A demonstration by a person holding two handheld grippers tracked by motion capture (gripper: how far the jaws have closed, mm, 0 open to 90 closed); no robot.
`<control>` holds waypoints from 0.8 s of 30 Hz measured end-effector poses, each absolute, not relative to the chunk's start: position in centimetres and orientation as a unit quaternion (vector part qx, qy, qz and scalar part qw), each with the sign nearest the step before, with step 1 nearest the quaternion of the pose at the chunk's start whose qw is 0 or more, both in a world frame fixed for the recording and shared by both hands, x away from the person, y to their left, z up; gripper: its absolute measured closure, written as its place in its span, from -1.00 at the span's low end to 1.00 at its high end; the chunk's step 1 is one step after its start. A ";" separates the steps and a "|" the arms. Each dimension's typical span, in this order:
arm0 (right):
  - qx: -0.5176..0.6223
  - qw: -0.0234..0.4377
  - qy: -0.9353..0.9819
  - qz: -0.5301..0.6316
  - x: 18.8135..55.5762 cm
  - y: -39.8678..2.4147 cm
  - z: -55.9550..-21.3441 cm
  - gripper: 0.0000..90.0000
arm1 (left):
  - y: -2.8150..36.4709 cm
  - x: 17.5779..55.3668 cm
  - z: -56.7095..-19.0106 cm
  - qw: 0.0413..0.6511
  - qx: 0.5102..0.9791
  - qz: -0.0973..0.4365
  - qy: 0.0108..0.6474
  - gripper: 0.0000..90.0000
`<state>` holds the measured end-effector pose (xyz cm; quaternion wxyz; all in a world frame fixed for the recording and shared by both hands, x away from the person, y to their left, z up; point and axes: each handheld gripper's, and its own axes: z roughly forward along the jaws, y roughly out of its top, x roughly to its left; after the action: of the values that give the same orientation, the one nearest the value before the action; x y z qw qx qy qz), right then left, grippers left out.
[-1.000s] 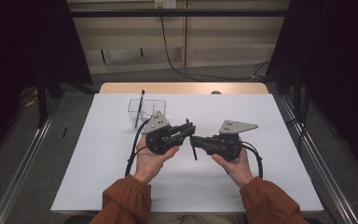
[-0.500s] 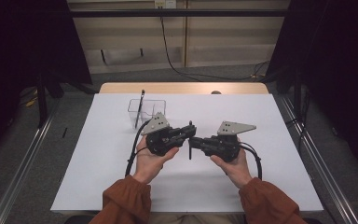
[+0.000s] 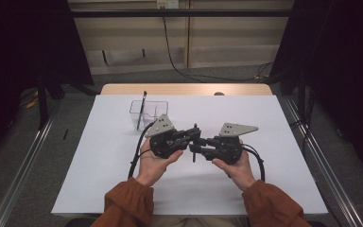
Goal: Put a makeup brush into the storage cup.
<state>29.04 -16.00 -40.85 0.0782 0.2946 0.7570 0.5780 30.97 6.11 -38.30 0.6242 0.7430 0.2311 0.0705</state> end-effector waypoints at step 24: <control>0.293 0.085 0.753 0.583 29.1 -16.6 -40.8 -0.88 | 7.1 31.4 -37.8 0.627 0.735 0.084 0.246 0.87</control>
<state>29.06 -16.58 -40.77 0.0851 0.2927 0.7530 0.5831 31.38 7.07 -37.81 0.6267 0.7347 0.2458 0.0837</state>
